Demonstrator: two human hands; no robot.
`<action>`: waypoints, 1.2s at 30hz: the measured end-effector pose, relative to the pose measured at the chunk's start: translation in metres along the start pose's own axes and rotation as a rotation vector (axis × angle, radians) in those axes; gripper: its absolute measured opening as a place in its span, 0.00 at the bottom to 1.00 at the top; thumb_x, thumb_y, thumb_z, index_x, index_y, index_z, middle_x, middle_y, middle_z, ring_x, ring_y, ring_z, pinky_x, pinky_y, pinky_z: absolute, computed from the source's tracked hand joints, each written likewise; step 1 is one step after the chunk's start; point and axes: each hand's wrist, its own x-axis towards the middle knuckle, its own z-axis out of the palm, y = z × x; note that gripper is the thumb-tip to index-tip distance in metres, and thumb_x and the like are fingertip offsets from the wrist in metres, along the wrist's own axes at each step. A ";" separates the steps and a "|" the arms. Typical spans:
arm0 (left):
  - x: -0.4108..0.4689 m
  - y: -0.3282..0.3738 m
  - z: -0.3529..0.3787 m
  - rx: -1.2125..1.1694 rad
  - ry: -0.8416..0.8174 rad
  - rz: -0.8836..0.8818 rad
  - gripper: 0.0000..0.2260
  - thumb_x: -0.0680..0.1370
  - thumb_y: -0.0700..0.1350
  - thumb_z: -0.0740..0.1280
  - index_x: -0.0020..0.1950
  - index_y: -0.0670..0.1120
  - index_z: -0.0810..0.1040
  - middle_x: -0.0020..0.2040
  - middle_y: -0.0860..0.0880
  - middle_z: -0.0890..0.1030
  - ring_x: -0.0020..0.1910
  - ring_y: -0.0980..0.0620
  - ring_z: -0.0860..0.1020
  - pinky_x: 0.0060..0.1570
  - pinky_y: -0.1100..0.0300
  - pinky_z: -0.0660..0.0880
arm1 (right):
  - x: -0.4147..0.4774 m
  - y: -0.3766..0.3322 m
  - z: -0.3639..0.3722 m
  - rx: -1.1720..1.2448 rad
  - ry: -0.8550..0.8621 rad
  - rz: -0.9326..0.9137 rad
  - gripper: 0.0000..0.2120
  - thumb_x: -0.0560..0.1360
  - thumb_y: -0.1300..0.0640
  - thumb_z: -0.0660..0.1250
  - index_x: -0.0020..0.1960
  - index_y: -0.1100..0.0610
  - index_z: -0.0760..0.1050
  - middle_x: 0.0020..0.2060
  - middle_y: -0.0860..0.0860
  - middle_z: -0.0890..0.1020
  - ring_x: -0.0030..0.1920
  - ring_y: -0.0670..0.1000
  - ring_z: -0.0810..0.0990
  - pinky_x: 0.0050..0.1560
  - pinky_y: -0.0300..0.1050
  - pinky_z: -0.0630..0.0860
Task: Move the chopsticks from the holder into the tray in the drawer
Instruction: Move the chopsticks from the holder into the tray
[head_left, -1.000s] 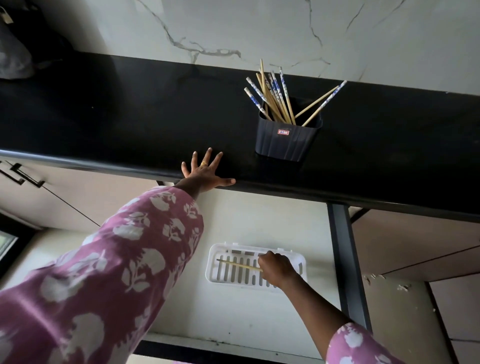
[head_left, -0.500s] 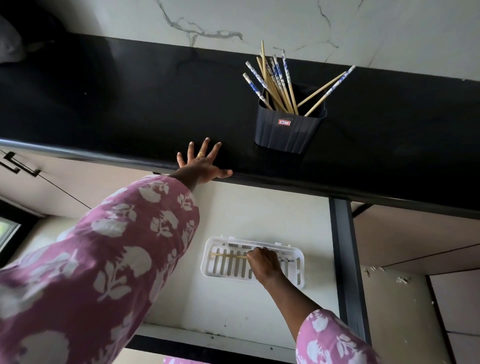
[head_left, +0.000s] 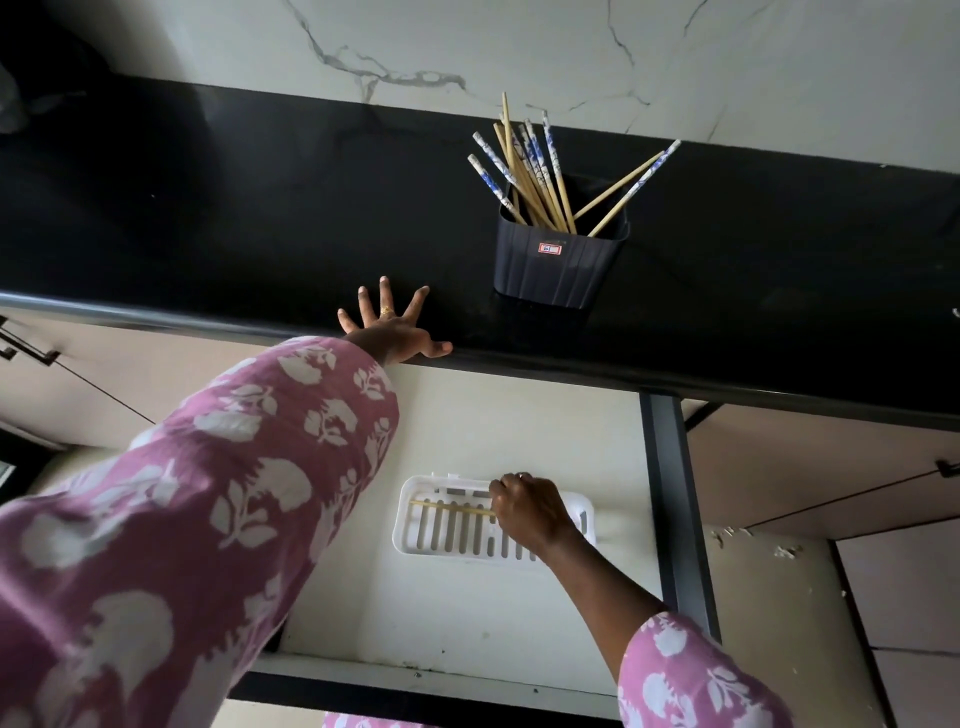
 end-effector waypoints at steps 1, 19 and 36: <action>0.000 0.000 -0.001 -0.004 0.001 0.004 0.42 0.71 0.65 0.66 0.74 0.65 0.40 0.76 0.49 0.30 0.73 0.41 0.30 0.69 0.34 0.36 | 0.001 0.005 -0.006 0.026 0.048 -0.013 0.14 0.46 0.58 0.78 0.24 0.53 0.73 0.20 0.47 0.75 0.21 0.46 0.76 0.20 0.32 0.69; 0.008 -0.005 0.003 -0.029 0.004 -0.003 0.44 0.67 0.66 0.68 0.73 0.67 0.41 0.76 0.52 0.31 0.74 0.43 0.29 0.68 0.35 0.35 | 0.109 0.083 -0.213 0.221 0.887 0.210 0.05 0.72 0.66 0.67 0.39 0.66 0.79 0.36 0.62 0.83 0.38 0.60 0.82 0.36 0.48 0.77; 0.010 -0.005 0.005 0.007 0.004 -0.002 0.45 0.68 0.67 0.67 0.74 0.66 0.39 0.75 0.50 0.30 0.73 0.42 0.29 0.67 0.35 0.34 | 0.177 0.090 -0.228 0.382 0.661 0.355 0.10 0.77 0.59 0.64 0.52 0.63 0.79 0.50 0.62 0.82 0.53 0.60 0.79 0.47 0.50 0.76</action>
